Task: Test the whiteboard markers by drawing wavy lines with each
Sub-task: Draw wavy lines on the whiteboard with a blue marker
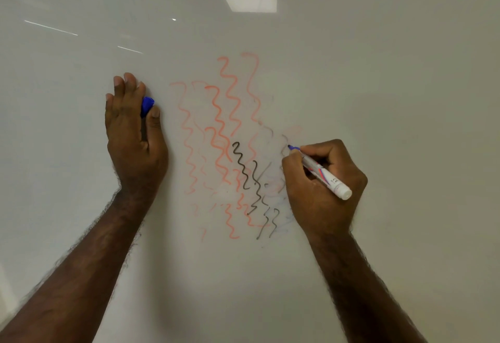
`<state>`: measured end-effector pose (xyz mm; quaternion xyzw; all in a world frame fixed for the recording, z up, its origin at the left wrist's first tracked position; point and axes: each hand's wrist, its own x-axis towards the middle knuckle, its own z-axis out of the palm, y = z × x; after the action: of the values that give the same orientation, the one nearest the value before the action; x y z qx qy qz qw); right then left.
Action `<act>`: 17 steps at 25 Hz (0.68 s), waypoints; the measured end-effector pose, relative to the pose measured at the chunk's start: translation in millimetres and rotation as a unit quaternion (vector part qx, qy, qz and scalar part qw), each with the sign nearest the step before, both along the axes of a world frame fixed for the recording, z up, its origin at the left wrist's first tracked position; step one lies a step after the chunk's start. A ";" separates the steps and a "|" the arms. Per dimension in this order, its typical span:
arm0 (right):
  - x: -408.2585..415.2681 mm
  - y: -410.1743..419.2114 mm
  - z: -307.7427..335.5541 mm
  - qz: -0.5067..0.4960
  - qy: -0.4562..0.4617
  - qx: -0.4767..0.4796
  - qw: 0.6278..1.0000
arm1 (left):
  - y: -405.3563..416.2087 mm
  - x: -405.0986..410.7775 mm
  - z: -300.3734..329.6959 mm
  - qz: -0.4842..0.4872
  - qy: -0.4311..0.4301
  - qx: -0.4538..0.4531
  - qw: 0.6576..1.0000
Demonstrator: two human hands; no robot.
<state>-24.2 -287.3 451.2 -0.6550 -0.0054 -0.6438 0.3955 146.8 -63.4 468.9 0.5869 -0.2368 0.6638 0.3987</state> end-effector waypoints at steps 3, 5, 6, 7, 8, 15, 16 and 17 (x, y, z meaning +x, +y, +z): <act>-4.5 1.0 -2.7 0.024 0.049 0.002 0.999 | 0.2 -0.3 -1.3 0.005 0.000 0.001 1.000; -8.1 -1.2 6.6 0.017 0.011 -0.015 1.000 | 0.5 -0.1 -1.7 0.005 0.001 0.002 1.000; -9.3 -3.1 14.4 0.015 -0.018 -0.029 0.999 | 0.3 -0.5 -2.5 0.005 0.002 0.000 1.000; -9.7 -5.2 23.2 0.018 -0.039 -0.046 0.998 | -0.1 -1.0 -3.2 0.004 0.003 -0.001 1.000; -8.8 -7.5 32.0 0.024 -0.049 -0.066 0.996 | -0.1 -1.3 -3.6 0.003 0.003 0.000 1.000; -5.9 -20.1 39.8 0.005 -0.049 -0.069 0.996 | 0.4 -1.8 -6.6 0.005 0.006 0.004 1.000; -7.4 -18.0 32.4 0.017 -0.028 -0.058 0.998 | 0.5 -2.0 -7.9 0.007 0.005 0.003 1.000; -8.6 -16.0 25.3 0.024 -0.013 -0.052 0.998 | 0.7 -1.8 -9.4 0.008 0.006 0.004 1.000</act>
<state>-32.8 -303.3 476.5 -0.6658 -0.0592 -0.6416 0.3762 145.0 -62.7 459.5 0.5939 -0.2321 0.6630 0.3922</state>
